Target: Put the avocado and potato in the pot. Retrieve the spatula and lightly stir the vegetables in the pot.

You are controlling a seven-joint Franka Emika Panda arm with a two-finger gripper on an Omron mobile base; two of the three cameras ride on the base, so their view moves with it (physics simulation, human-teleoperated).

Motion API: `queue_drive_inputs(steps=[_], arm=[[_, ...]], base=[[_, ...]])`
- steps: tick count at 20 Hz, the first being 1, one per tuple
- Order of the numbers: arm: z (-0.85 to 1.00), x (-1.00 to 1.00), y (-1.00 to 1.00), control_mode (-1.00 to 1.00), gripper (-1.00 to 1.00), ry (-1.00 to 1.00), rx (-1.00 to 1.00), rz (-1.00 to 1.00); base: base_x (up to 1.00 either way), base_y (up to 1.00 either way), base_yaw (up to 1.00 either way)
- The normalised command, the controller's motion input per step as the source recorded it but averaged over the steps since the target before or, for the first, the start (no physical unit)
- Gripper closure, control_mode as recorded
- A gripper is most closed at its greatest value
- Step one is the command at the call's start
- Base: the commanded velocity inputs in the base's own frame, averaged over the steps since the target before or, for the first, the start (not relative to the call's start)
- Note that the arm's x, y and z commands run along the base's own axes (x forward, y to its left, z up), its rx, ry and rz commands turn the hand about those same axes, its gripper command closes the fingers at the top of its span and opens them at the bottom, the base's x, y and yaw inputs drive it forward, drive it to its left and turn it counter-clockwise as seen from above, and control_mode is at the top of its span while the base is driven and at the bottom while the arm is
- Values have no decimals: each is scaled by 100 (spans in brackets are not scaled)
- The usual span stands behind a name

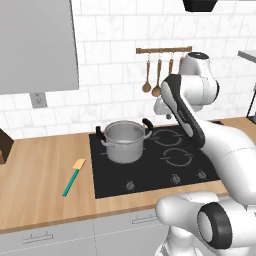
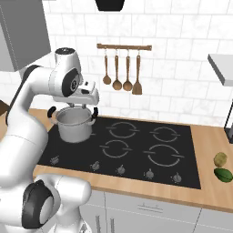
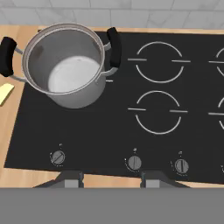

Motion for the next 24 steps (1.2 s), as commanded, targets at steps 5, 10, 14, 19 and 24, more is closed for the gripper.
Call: queue_drive_inputs(steps=[5,10,14,19,24], arm=[[0,-33,0,-100,-100,0,0,0],[-10,-94,-11,-100,-100,-2,0,-6],[-16,-100,-1,-100,-100,-2,0,-2],[-10,-72,0,-100,-100,1,0,-1],[-16,-17,0,-100,-100,0,0,-1]], base=[[0,0,0],[0,0,0],[0,0,0],[0,0,0],[0,0,0]])
